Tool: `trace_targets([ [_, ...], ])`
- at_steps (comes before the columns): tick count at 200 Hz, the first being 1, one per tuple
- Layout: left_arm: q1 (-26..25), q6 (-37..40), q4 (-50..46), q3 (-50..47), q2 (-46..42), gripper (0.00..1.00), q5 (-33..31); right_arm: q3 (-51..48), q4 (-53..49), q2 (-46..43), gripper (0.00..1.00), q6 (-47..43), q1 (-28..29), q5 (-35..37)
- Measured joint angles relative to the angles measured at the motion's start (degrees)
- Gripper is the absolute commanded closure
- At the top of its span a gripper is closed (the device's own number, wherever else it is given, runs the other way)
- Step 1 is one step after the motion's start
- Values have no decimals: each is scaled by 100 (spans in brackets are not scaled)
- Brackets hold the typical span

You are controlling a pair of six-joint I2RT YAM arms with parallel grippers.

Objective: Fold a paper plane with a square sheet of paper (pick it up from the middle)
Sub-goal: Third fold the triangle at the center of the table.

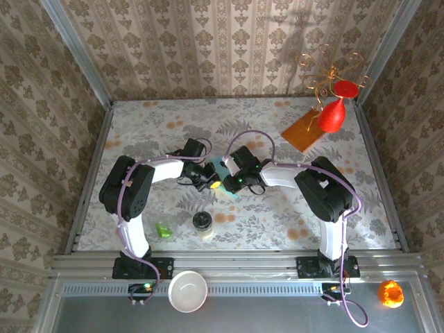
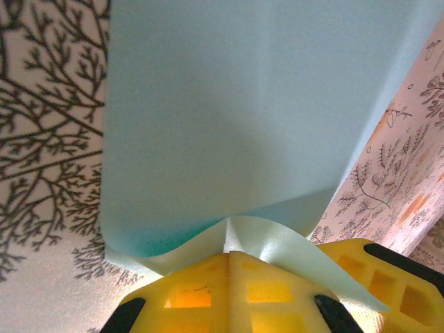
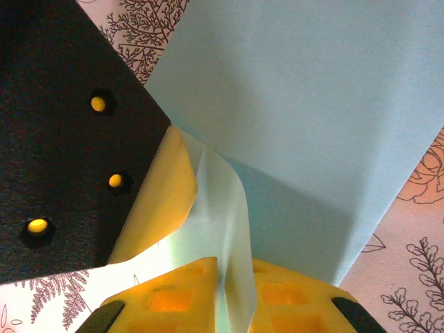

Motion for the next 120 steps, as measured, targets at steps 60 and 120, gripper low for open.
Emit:
trace_targets([
  [60,17,2,195,-127,-4,96,57,0,-2,-20,73,136,0,-42],
  [120,81,2,446,-273,-17,97,219,-402,-271,-745,59,831,-236,-22],
])
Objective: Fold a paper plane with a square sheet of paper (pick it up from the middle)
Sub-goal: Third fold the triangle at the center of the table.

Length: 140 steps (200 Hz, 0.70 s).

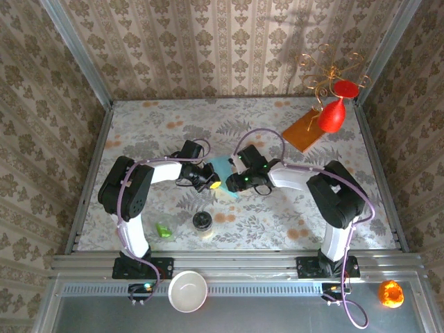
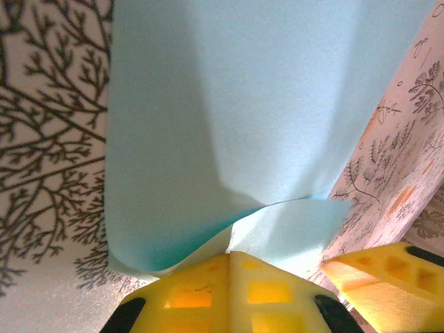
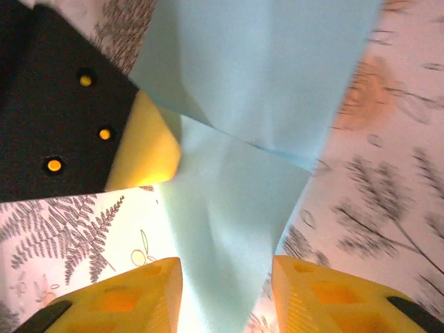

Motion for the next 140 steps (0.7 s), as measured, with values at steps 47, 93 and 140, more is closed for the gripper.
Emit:
trace_targets([
  [47,11,0,39,-22,-4,97,24,-15,-221,-343,76,723,-260,-70],
  [93,11,0,44,-26,-7,97,24,-15,-260,-232,87,1266,-131,-743],
  [140,11,0,44,-26,-7,97,24,50,-192,258,91,1440,70,-1180],
])
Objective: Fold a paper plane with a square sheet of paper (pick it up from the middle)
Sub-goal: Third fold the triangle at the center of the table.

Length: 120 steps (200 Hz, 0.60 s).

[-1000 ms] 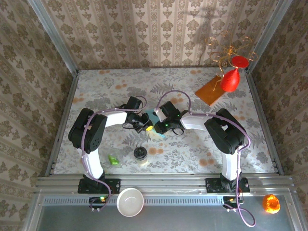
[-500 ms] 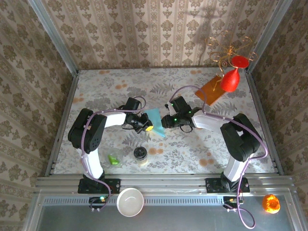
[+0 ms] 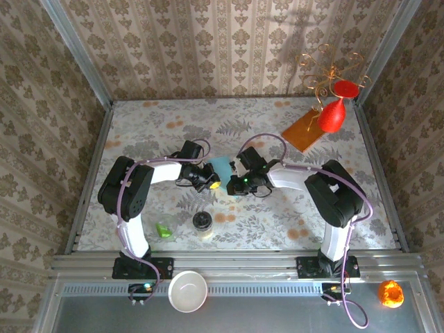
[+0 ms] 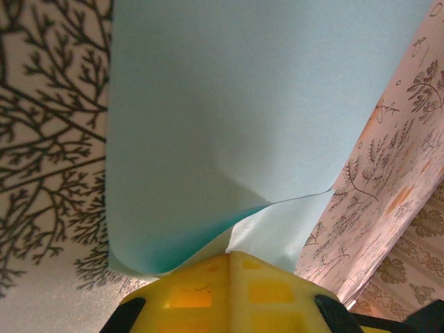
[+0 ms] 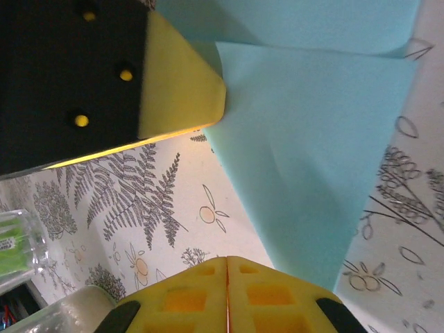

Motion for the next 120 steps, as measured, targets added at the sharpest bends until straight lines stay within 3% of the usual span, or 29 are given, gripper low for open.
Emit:
trace_targets([
  [120,0,0,0,0,0,98,0,544,15,610,90,7,-74,-179],
])
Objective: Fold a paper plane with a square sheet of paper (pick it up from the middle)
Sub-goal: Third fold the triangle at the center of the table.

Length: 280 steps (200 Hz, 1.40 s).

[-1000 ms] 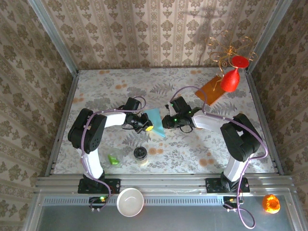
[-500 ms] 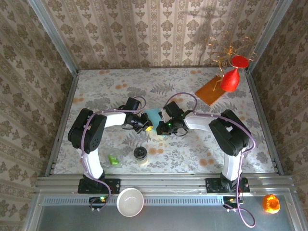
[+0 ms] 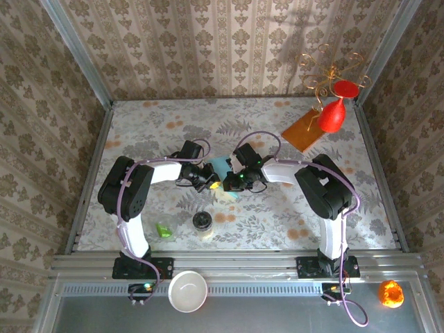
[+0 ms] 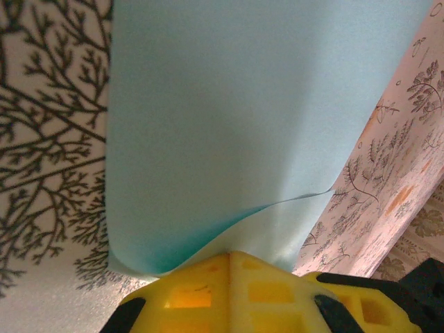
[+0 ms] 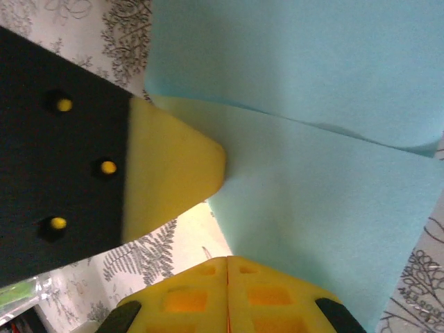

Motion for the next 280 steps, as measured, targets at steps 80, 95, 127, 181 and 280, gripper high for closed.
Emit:
trace_targets([
  [80,28,0,101,-66,0,98,46,33,-44,94,90,-157,-33,-31],
  [95,33,2,116,-76,0,98,55,57,-92,103,90,-197,-48,-39],
  [127,70,4,212,-140,0,99,103,61,-131,129,90,-334,-107,-168],
  [181,144,44,433,-269,11,99,286,-433,4,-142,90,-549,-219,-400],
  [280,144,273,278,-44,131,98,358,-1434,-280,-1504,89,-481,-433,-245],
])
